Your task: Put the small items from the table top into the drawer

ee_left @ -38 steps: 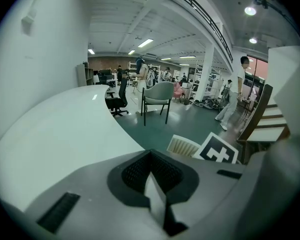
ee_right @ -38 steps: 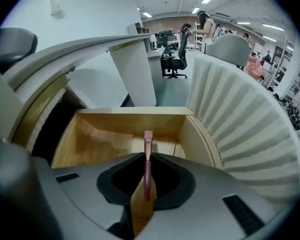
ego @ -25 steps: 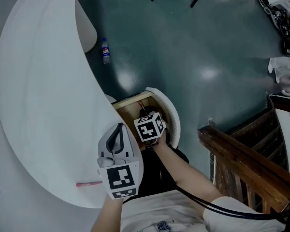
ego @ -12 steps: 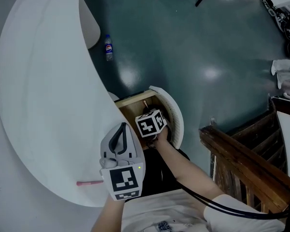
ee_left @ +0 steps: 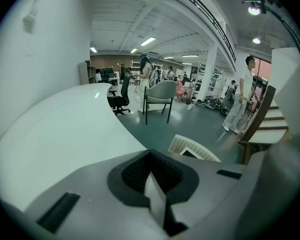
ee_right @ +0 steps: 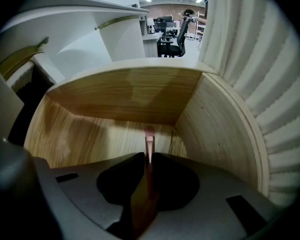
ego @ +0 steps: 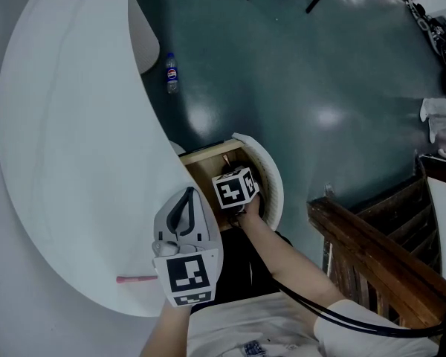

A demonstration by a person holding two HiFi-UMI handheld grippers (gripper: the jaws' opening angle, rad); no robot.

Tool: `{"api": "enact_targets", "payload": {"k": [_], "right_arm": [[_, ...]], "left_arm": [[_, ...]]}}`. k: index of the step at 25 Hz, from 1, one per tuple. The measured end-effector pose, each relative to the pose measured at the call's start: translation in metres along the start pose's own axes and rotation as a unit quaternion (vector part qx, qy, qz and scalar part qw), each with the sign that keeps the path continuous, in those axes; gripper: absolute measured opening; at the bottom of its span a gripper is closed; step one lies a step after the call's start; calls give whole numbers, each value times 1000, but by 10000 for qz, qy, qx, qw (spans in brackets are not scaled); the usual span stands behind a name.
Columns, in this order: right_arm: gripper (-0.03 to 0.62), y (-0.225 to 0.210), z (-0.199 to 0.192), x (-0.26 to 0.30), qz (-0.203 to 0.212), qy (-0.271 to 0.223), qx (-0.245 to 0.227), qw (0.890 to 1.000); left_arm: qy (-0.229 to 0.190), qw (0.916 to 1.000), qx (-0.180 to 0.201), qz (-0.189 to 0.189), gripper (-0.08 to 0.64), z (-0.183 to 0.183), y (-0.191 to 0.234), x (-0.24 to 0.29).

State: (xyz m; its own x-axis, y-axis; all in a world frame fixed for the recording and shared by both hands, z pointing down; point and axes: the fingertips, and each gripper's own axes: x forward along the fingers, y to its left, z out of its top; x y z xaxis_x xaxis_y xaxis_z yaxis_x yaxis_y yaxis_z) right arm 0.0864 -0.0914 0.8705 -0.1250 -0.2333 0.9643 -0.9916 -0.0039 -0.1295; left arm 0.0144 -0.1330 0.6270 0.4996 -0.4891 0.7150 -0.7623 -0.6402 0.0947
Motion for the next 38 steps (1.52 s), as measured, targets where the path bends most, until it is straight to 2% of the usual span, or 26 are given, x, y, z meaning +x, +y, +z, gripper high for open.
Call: {"api": "enact_targets", "payload": {"k": [11,15,19,29,33,38], "right_arm": [[61,4,11,-19,219,-272,148,9993],[61,12,24,-45,408,-600,112,9973],[60,23,39,-95,770,-1103,2,9909],[60,30,32,-271,1361,-2164,-737,9640],[58,32,24,-339,1719,-2711,-986,9419],[46,37,7,-412,1834,-3133,-1384,9214]], "left_arm": [[-123,9989,-312,331,34,-2,11,-18],[-204,9973,-457,544,34,-3,9,-30],[-433,9933,-686,828,34,0,-3,-56],[-979,9804,-1079,1324,34,15,-60,-149],[-1241,9758,-1006,1496,34,27,-81,-182],[-1563,9701,-830,1663,34,49,-102,-227]]}}
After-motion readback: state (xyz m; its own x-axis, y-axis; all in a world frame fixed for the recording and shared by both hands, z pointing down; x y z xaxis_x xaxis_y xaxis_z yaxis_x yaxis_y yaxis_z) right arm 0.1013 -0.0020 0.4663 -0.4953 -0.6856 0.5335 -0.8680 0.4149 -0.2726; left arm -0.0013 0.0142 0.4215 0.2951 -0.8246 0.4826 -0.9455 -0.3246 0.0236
